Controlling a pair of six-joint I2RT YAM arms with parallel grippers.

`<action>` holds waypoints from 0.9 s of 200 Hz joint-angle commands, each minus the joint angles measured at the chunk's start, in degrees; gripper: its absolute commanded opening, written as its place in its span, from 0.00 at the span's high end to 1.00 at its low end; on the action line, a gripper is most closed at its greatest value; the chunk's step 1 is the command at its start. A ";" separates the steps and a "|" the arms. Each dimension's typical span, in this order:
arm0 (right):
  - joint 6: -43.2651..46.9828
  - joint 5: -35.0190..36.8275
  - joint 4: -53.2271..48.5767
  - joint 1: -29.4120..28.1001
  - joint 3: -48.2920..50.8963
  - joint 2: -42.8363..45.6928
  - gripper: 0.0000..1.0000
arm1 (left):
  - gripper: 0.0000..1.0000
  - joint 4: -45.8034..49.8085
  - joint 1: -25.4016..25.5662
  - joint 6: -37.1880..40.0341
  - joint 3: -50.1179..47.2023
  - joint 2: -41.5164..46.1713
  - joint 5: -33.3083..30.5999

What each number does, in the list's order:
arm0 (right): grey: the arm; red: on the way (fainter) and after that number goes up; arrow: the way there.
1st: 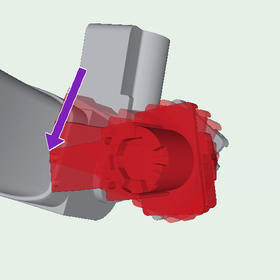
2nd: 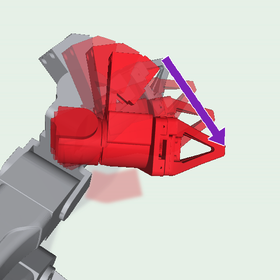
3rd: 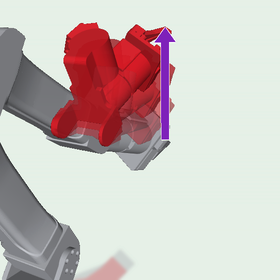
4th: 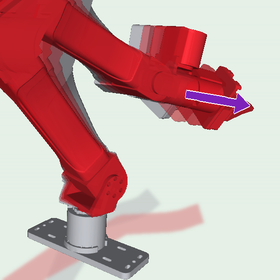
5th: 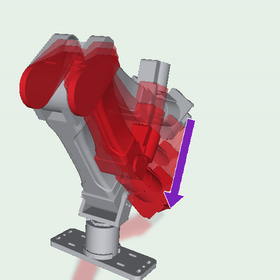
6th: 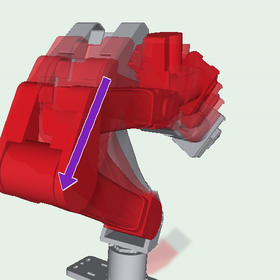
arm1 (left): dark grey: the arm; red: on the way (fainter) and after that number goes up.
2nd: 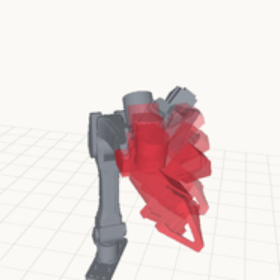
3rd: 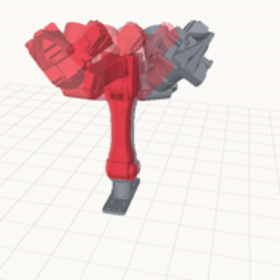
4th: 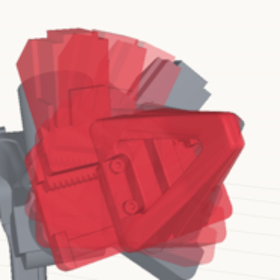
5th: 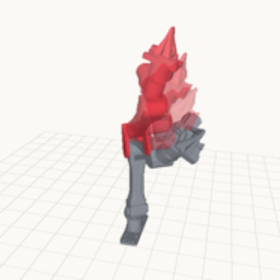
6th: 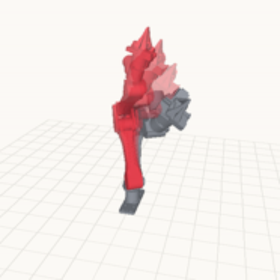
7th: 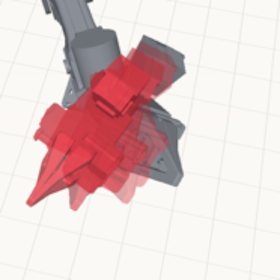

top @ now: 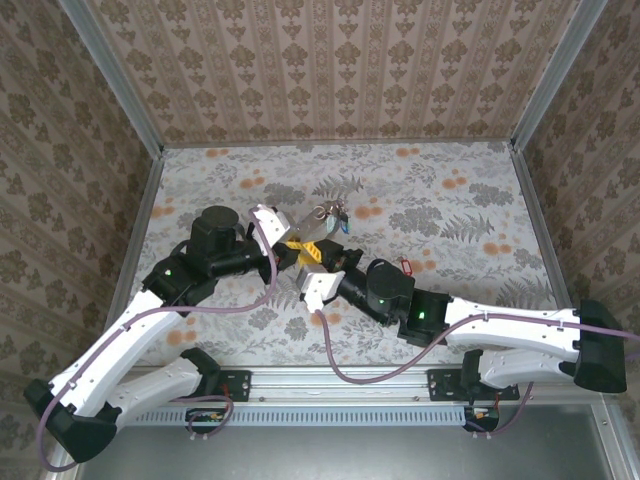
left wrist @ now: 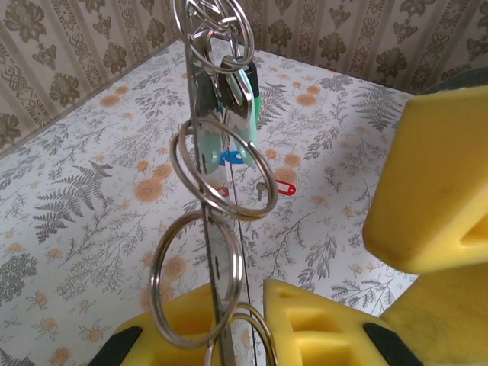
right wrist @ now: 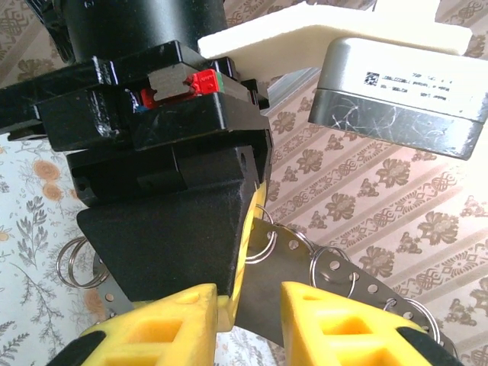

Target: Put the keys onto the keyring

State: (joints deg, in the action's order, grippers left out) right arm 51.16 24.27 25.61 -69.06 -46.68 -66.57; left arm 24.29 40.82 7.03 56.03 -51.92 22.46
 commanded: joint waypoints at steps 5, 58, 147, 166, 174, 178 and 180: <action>1.69 2.48 4.00 -0.03 -1.84 2.38 0.71 | 1.00 -1.51 0.07 -0.87 0.74 0.70 2.81; 2.77 1.97 3.56 0.53 -2.16 2.55 0.70 | 1.00 -1.61 0.14 -1.08 0.67 0.90 3.25; 2.72 0.18 3.20 2.41 -4.18 -0.48 0.70 | 1.00 -1.57 0.13 -1.30 0.39 1.71 4.31; 2.33 -0.53 2.37 2.52 -4.28 -0.59 0.69 | 1.00 -1.53 0.14 -1.26 0.48 1.97 4.34; 2.22 -0.71 2.13 2.61 -4.30 -0.67 0.69 | 1.00 -1.54 0.13 -1.23 0.35 1.95 4.31; 2.19 -0.72 2.11 2.68 -4.29 -0.65 0.69 | 1.00 -1.59 0.14 -1.23 0.42 1.94 4.30; 2.19 -0.76 2.02 2.69 -4.30 -0.67 0.69 | 1.00 -1.54 0.14 -1.23 0.47 1.92 4.29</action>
State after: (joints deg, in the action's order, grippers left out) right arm 53.06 24.84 27.03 -66.85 -49.04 -66.94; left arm 24.03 40.84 7.01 56.03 -51.42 25.34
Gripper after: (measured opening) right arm 0.309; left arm 0.117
